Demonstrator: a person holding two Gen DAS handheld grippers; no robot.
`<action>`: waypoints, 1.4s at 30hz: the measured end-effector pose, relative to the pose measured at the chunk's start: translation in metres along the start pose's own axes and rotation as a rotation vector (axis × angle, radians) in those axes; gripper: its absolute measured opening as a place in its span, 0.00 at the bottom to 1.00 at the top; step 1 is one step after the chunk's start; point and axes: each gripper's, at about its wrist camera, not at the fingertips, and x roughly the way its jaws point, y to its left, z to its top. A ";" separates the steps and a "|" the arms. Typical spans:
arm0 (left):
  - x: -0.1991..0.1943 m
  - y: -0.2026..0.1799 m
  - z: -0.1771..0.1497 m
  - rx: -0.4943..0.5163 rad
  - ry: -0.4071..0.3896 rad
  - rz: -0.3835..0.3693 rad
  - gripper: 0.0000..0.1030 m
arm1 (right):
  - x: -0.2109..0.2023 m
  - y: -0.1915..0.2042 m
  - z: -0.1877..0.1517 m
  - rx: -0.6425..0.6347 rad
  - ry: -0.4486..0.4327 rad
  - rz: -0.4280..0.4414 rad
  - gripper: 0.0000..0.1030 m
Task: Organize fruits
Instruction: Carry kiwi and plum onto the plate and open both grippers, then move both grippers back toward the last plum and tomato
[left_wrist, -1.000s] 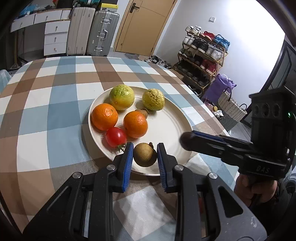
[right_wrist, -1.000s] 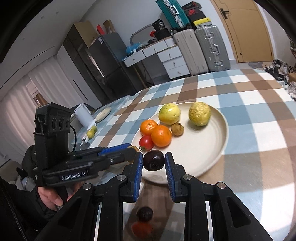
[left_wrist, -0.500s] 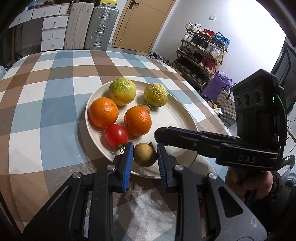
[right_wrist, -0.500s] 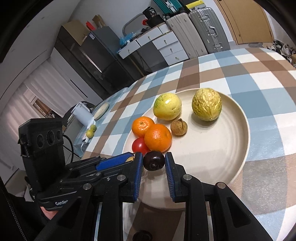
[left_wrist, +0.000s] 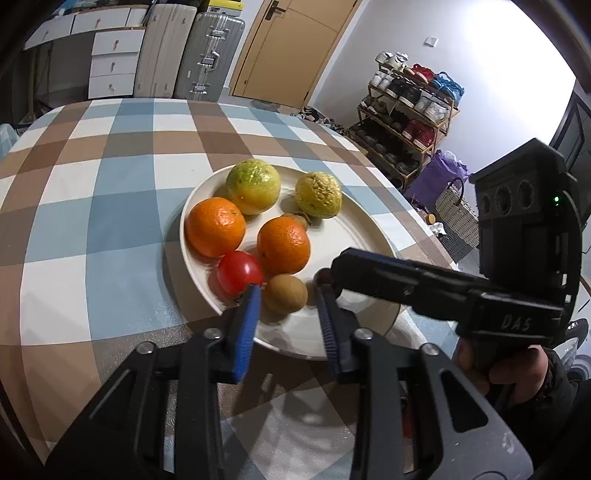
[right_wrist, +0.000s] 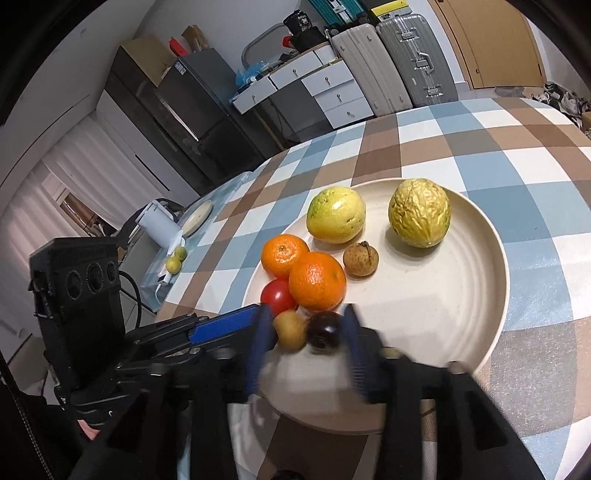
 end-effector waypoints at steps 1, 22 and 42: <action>-0.002 -0.002 0.000 0.007 -0.005 -0.002 0.35 | -0.004 0.002 0.000 -0.006 -0.016 0.001 0.47; -0.078 -0.071 -0.012 0.106 -0.137 0.134 0.93 | -0.121 0.020 -0.025 -0.003 -0.266 -0.069 0.96; -0.133 -0.093 -0.063 0.071 -0.202 0.258 0.99 | -0.168 0.070 -0.079 -0.128 -0.334 -0.182 1.00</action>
